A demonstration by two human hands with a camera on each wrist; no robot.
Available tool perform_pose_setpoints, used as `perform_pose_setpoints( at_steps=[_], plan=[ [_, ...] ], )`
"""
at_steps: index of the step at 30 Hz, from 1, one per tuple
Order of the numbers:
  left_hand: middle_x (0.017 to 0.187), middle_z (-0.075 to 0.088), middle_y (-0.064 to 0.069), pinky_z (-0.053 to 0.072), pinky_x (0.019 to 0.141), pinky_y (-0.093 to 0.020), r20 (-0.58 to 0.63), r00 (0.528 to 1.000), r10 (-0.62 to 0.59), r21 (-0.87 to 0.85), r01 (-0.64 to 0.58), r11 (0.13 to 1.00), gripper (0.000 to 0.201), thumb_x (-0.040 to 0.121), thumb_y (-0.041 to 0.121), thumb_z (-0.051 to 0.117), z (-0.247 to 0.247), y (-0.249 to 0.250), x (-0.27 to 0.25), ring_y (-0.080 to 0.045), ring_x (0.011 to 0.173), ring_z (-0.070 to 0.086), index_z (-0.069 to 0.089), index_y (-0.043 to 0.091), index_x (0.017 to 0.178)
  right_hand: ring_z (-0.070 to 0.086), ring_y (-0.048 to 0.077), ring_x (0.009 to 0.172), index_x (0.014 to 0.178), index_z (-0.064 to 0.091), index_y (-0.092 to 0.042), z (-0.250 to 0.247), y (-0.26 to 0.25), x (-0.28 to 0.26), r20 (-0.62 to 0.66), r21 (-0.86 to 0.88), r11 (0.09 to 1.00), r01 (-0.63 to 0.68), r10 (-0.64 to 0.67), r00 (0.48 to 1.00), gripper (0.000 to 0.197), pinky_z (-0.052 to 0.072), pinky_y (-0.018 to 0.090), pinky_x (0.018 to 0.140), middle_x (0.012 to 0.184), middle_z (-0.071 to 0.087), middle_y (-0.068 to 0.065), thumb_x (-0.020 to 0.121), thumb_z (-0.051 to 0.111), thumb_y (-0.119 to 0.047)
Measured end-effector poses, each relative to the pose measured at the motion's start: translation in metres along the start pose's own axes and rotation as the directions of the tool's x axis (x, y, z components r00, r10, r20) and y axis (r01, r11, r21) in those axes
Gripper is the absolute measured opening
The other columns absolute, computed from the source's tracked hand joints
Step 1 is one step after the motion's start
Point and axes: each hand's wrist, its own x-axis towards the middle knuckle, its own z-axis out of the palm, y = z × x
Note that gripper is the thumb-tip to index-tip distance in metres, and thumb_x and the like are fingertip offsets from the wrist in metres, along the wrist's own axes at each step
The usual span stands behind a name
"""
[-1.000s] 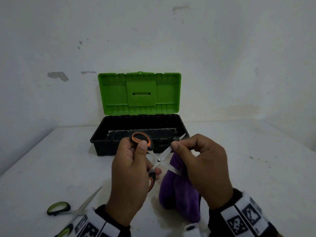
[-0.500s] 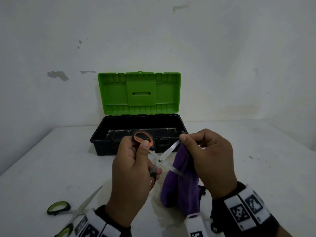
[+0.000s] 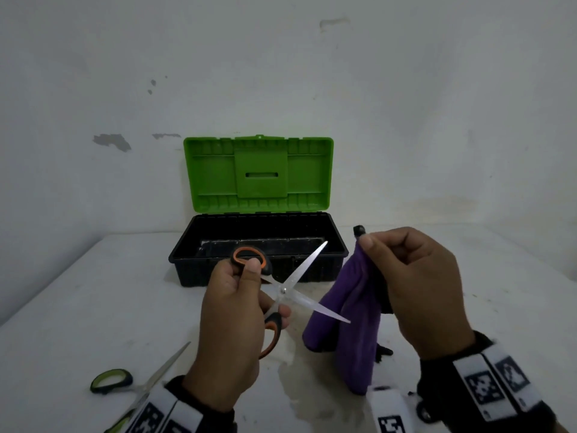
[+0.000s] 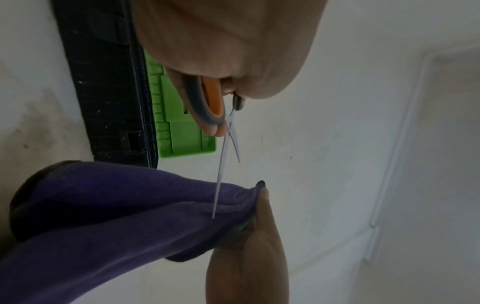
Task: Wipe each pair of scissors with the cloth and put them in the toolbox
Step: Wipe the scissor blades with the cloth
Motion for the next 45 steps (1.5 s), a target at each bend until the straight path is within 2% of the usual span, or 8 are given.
perform_pose_setpoints(
  at_steps=[7,12,23,26,31,34,40,45],
  plan=[
    [0.069,0.045,-0.014,0.054,0.045,-0.03,0.014,0.996,-0.085,0.001,0.085,0.996,0.02,0.103,0.03,0.043,0.005,0.006,0.001,-0.021,0.047,0.062,0.058,0.016,0.1,0.068,0.003,0.067,0.076,0.073,-0.024,0.01,-0.005,-0.021,0.316,-0.124,0.991,0.044,-0.003,0.949,0.012,0.051,0.015,0.063,0.071,0.075,-0.009,0.076,0.083,-0.017],
    [0.062,0.046,-0.009,0.052,0.046,-0.03,0.016,0.999,-0.034,0.04,0.034,0.999,0.018,0.101,0.032,0.045,0.01,0.009,-0.004,-0.029,0.054,0.061,0.058,0.021,0.095,0.069,0.005,0.074,0.073,0.074,-0.027,0.019,-0.007,-0.026,0.394,-0.171,0.978,0.12,-0.044,0.918,0.015,0.047,0.008,0.067,0.075,0.074,-0.012,0.075,0.085,-0.016],
    [0.041,0.046,0.007,0.051,0.042,-0.03,0.052,0.998,-0.045,0.021,0.044,0.999,0.019,0.102,0.029,0.043,0.01,0.016,-0.005,-0.018,0.043,0.059,0.058,0.018,0.099,0.068,0.001,0.074,0.072,0.073,-0.026,0.025,-0.004,-0.032,0.241,-0.145,0.976,0.16,-0.122,0.963,0.015,0.046,0.006,0.067,0.074,0.073,-0.016,0.076,0.083,-0.015],
    [0.043,0.045,0.003,0.051,0.043,-0.03,0.056,0.997,-0.061,0.03,0.059,0.998,0.018,0.102,0.029,0.044,0.009,0.015,-0.004,-0.02,0.044,0.06,0.059,0.018,0.1,0.069,0.004,0.071,0.072,0.073,-0.021,0.021,0.0,-0.023,0.186,-0.113,0.987,0.116,-0.094,0.978,0.012,0.048,0.007,0.066,0.071,0.073,-0.014,0.077,0.083,-0.015],
    [0.059,0.041,-0.011,0.052,0.043,-0.029,0.068,0.995,-0.07,0.047,0.067,0.997,0.018,0.102,0.028,0.043,0.007,0.014,-0.004,-0.02,0.044,0.059,0.059,0.018,0.101,0.069,0.003,0.072,0.07,0.073,-0.025,0.022,-0.006,-0.027,0.305,-0.169,0.975,0.145,-0.089,0.948,0.013,0.049,0.01,0.067,0.073,0.073,-0.014,0.077,0.083,-0.019],
    [0.063,0.042,-0.014,0.051,0.042,-0.028,0.088,0.993,-0.081,0.045,0.077,0.996,0.018,0.102,0.028,0.044,0.005,0.014,-0.002,-0.02,0.044,0.06,0.059,0.018,0.102,0.069,0.005,0.07,0.071,0.073,-0.023,0.018,-0.001,-0.02,0.216,-0.151,0.981,0.118,-0.083,0.973,0.012,0.051,0.012,0.066,0.071,0.073,-0.012,0.077,0.083,-0.019],
    [0.054,0.043,-0.011,0.049,0.042,-0.027,0.091,0.991,-0.096,0.053,0.092,0.994,0.02,0.103,0.028,0.043,0.002,0.011,0.0,-0.02,0.044,0.06,0.058,0.016,0.102,0.069,0.003,0.07,0.072,0.072,-0.023,0.02,0.001,-0.022,0.23,-0.149,0.981,0.12,-0.084,0.97,0.013,0.049,0.008,0.065,0.071,0.073,-0.014,0.078,0.082,-0.018],
    [0.062,0.043,-0.016,0.049,0.043,-0.027,0.099,0.99,-0.101,0.069,0.094,0.993,0.019,0.102,0.028,0.043,0.001,0.012,0.001,-0.021,0.046,0.061,0.059,0.018,0.1,0.071,0.014,0.066,0.074,0.073,-0.018,0.017,0.01,-0.016,0.141,-0.044,0.999,0.021,-0.014,0.99,0.01,0.055,0.024,0.064,0.069,0.075,-0.005,0.079,0.081,-0.017]
  ],
)
